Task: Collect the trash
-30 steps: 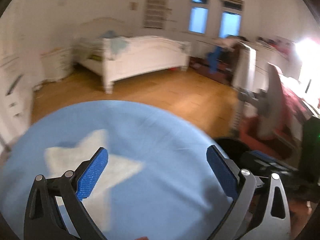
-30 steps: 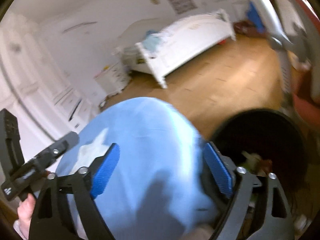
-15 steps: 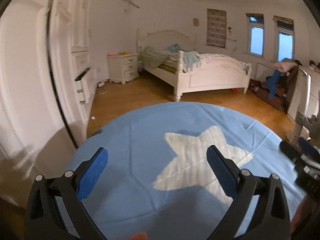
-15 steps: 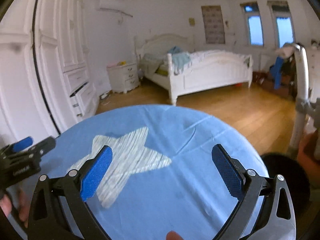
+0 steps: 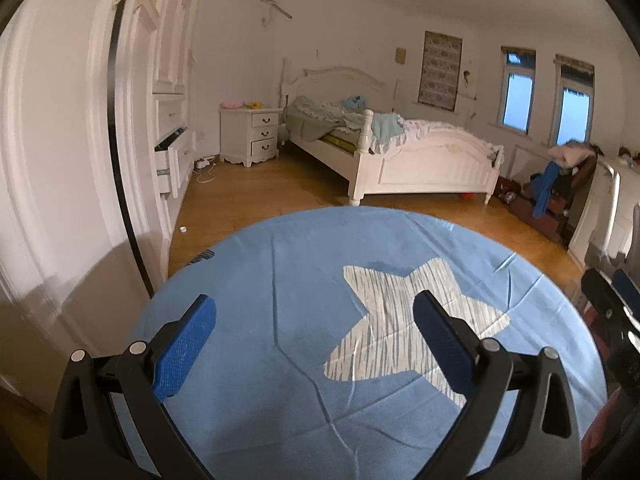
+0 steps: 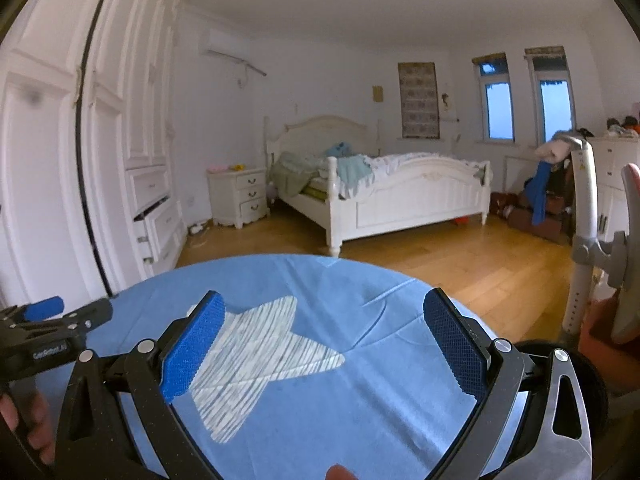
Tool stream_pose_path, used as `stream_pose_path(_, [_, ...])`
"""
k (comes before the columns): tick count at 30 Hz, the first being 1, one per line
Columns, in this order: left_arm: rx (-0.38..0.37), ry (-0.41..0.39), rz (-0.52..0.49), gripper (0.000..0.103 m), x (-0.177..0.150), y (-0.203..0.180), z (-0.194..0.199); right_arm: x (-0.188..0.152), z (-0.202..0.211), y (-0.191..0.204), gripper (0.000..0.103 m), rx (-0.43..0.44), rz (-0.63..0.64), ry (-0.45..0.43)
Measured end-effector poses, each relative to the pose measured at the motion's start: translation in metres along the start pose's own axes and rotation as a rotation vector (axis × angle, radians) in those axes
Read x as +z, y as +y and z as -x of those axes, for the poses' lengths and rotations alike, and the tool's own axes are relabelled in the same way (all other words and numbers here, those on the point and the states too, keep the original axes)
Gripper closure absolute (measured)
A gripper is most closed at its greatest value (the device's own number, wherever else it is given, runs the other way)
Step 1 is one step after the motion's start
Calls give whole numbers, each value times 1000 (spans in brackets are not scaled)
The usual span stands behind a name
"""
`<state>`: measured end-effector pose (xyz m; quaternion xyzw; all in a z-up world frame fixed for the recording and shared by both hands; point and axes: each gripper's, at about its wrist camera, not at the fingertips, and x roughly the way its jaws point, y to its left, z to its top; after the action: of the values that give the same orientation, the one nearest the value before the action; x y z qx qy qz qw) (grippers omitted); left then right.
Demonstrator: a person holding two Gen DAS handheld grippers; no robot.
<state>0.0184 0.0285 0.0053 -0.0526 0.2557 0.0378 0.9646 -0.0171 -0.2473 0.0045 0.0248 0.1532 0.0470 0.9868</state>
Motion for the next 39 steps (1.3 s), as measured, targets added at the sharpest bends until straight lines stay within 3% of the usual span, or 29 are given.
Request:
stream_pose_path(10, [7, 4, -26, 5, -3, -8, -2, -3, 2, 2, 5, 1, 4, -5])
stream_pose_path(39, [-6, 22, 25, 5, -7, -3, -3, -4, 6, 7, 5, 6, 6, -1])
